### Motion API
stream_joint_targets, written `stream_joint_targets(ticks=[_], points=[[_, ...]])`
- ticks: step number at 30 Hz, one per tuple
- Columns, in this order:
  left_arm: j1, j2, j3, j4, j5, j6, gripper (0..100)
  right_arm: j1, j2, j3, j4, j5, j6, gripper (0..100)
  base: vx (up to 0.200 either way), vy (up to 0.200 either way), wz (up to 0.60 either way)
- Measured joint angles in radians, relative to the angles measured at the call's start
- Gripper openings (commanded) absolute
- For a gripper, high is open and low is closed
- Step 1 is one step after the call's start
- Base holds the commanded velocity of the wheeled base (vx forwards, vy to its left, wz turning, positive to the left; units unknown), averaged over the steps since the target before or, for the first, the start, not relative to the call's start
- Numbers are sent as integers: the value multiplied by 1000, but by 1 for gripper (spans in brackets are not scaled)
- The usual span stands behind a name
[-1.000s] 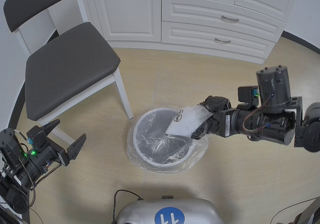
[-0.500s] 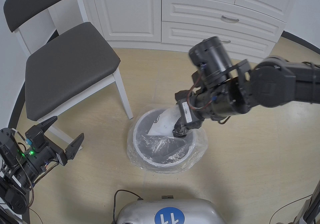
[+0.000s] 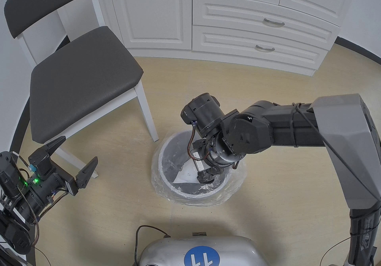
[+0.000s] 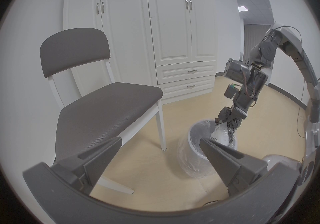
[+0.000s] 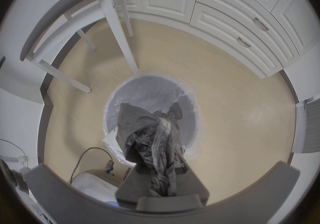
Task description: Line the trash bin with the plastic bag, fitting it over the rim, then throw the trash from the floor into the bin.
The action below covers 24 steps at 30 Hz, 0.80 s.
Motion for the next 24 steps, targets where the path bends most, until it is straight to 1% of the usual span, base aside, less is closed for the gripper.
stream_joint_targets(ticks=[4,16,20,24], points=[[0,0,0,1,0,0,100,-12,29,-4,-15,2,1,0,0,0,0],[2,4,0,1,0,0,100,-40,114,-19,-239,-3,28,0,0,0,0],[2,5,0,2,0,0,100,-43,132,-22,-332,-20,42,0,0,0,0],[2,6,0,3,0,0,100,-44,136,-23,-361,-46,48,0,0,0,0]])
